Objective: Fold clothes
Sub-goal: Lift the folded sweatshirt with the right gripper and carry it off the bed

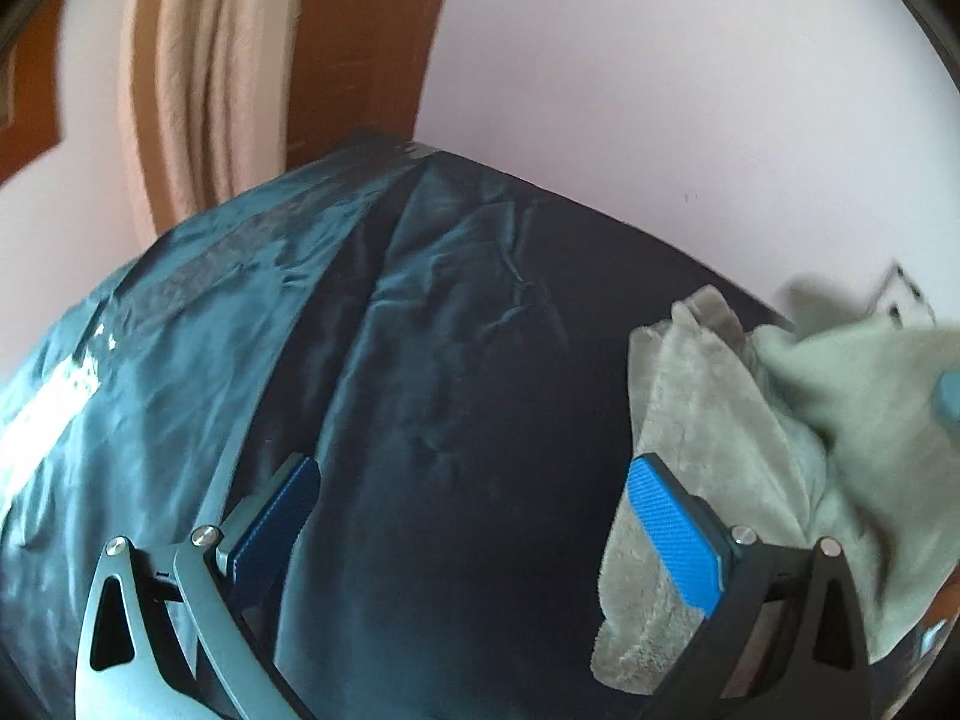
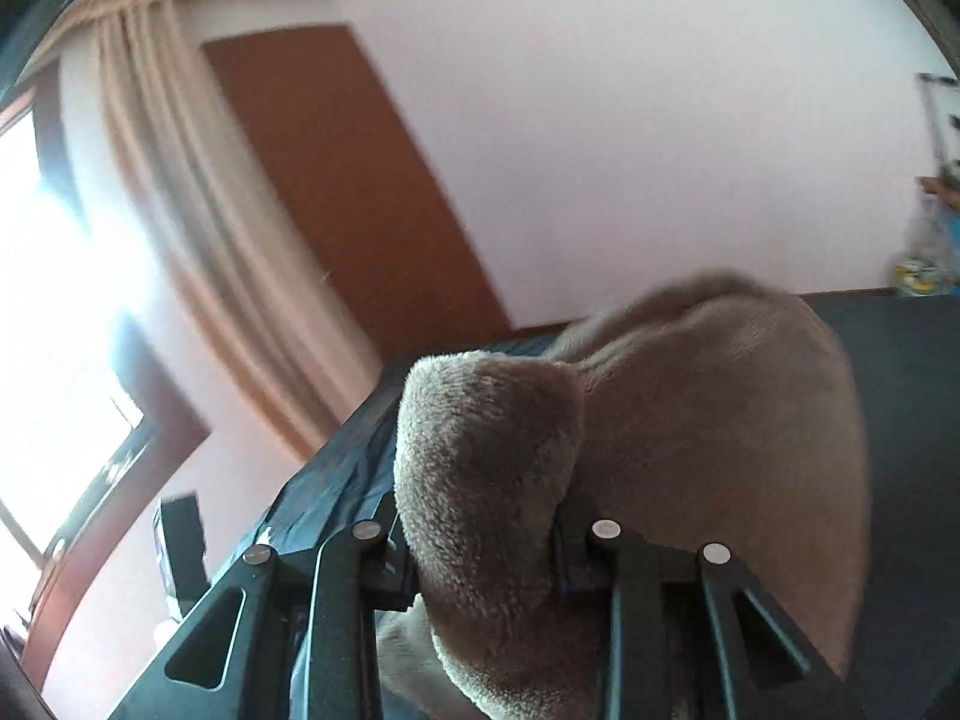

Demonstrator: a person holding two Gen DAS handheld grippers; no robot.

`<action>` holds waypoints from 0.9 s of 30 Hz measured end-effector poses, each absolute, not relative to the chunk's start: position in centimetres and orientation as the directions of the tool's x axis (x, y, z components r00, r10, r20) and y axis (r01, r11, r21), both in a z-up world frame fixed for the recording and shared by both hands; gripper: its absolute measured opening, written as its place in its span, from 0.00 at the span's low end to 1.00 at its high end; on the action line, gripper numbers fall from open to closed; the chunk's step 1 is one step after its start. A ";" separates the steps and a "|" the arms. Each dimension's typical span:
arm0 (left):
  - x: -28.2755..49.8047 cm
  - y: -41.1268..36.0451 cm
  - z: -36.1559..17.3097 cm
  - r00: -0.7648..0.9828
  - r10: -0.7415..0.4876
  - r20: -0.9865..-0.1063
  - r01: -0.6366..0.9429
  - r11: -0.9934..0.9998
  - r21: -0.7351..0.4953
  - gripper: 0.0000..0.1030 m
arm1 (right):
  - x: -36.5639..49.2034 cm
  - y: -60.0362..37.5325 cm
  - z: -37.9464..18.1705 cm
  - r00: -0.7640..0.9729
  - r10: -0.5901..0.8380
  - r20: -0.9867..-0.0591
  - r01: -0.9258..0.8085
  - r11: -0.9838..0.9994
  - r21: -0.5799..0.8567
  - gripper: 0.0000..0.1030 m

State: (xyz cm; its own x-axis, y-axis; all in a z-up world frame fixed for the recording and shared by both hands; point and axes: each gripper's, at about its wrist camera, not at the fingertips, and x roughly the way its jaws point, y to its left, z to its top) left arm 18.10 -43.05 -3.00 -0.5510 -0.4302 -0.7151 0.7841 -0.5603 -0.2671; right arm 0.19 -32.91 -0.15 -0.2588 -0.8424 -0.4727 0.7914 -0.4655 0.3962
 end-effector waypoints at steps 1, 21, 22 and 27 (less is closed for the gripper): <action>18.6 -43.3 -2.9 -0.548 -0.442 -0.710 0.793 -0.543 -0.275 1.00 | 0.9 -34.0 -0.6 -0.247 -0.840 -0.484 0.807 -0.454 0.377 0.32; 19.9 -43.4 -2.2 -0.565 -0.470 -0.679 0.801 -0.511 -0.313 1.00 | 6.7 -37.5 -3.2 -0.214 -0.852 -0.477 0.903 -0.359 0.236 0.32; 19.9 -43.5 -2.1 -0.565 -0.471 -0.678 0.802 -0.507 -0.316 1.00 | 7.4 -38.0 -4.1 -0.196 -0.841 -0.505 0.908 -0.350 0.229 0.32; 19.9 -43.5 -2.1 -0.572 -0.461 -0.679 0.796 -0.511 -0.324 1.00 | 10.2 -39.3 -6.9 -0.155 -0.794 -0.587 0.938 -0.305 0.164 0.32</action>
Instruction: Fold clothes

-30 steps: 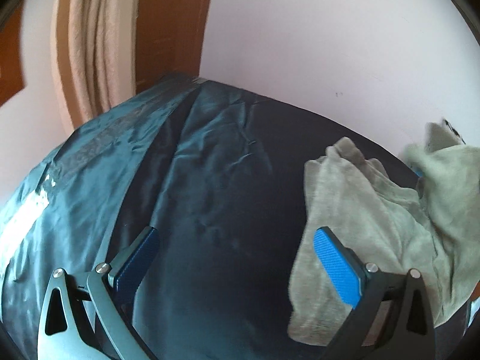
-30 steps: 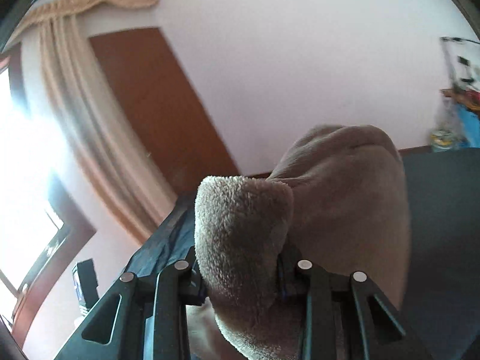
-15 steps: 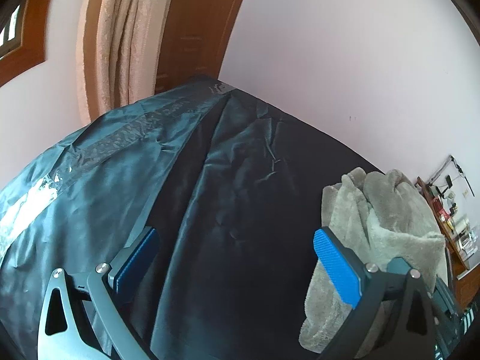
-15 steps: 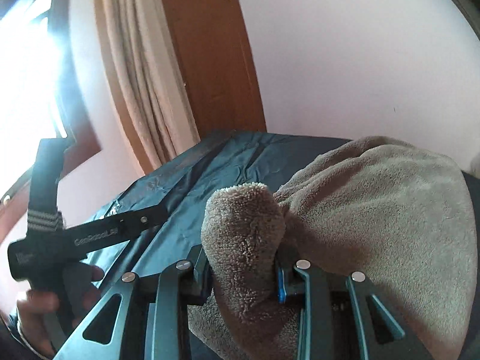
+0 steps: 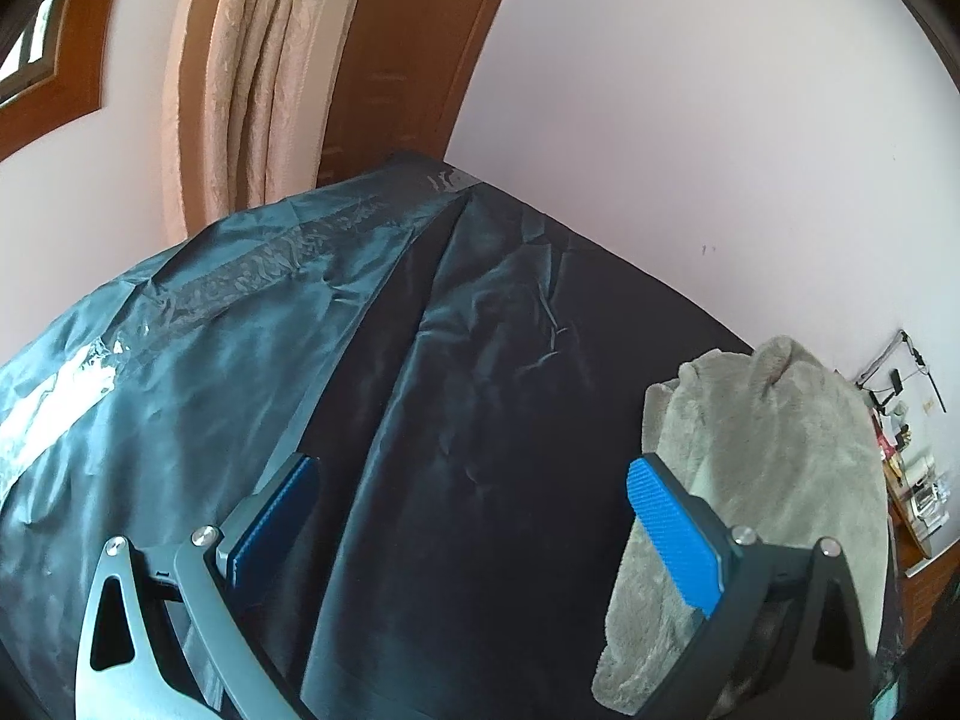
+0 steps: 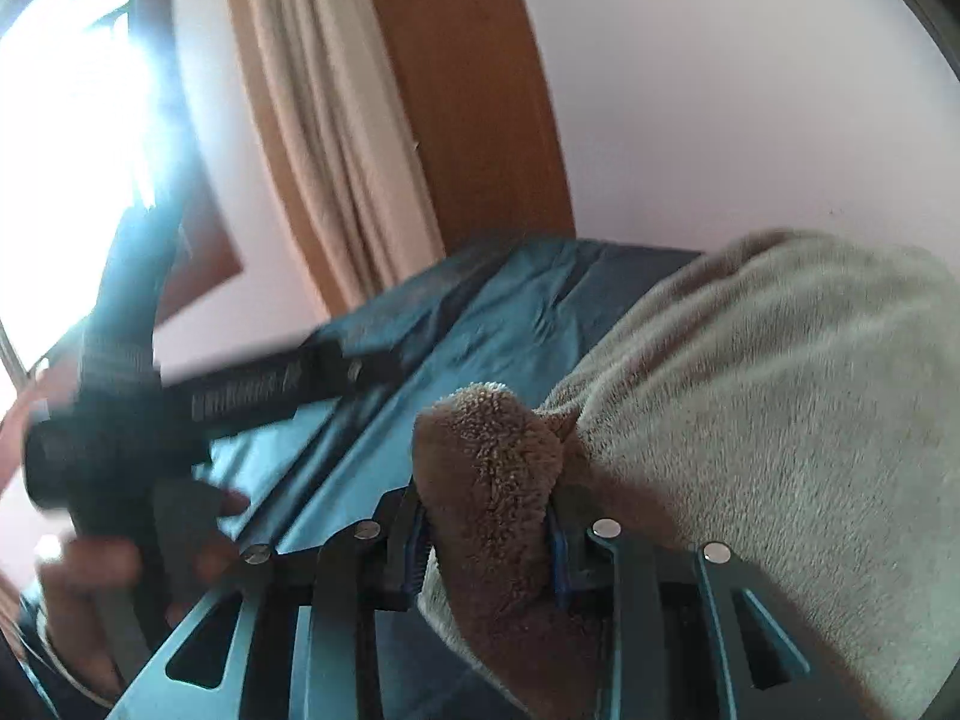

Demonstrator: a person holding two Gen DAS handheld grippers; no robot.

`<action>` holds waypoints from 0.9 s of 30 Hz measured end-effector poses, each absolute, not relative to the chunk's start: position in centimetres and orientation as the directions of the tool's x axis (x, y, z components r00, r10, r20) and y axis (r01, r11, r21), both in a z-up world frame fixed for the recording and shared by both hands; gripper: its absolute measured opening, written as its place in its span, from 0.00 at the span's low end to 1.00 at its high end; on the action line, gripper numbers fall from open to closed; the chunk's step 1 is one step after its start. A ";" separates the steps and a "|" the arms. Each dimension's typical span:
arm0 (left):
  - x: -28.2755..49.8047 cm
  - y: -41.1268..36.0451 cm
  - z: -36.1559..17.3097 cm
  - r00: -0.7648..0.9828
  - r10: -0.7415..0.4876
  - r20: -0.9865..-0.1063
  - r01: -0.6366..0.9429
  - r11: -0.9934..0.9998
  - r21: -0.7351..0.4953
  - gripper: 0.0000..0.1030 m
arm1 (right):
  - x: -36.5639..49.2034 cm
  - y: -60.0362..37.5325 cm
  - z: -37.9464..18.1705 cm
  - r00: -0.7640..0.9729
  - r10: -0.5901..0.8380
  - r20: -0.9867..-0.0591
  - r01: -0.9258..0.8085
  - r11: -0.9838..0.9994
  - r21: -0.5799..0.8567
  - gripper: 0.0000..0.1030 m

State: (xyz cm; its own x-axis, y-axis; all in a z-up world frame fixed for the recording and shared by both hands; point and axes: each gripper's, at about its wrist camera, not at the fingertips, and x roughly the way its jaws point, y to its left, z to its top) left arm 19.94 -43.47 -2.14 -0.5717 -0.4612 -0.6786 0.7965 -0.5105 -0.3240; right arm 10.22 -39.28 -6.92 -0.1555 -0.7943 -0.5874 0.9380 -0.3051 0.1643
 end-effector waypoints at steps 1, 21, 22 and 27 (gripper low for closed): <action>19.9 -43.4 -2.1 -0.575 -0.458 -0.677 0.793 -0.516 -0.324 1.00 | 10.8 -39.4 -7.2 -0.155 -0.788 -0.596 0.944 -0.296 0.147 0.32; 17.9 -42.2 -2.6 -0.570 -0.448 -0.689 0.766 -0.591 -0.250 1.00 | 9.6 -29.3 -5.7 0.091 -0.829 -0.552 0.918 -0.145 0.370 0.65; 17.9 -41.9 -2.3 -0.581 -0.448 -0.680 0.757 -0.603 -0.250 1.00 | 9.5 -28.4 -5.5 0.100 -0.832 -0.546 0.913 -0.142 0.382 0.65; 18.2 -39.9 -0.2 -0.641 -0.425 -0.640 0.699 -0.667 -0.257 1.00 | 10.0 -24.4 -3.8 0.023 -0.866 -0.499 0.921 -0.176 0.348 0.65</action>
State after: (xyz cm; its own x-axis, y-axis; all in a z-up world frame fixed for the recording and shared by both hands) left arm 18.23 -39.92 -0.21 -0.6405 -0.4249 -0.6397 0.6991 -0.6673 -0.2568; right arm 10.01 -24.40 -3.78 0.0229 -0.8663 -0.4989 0.9209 -0.1759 0.3477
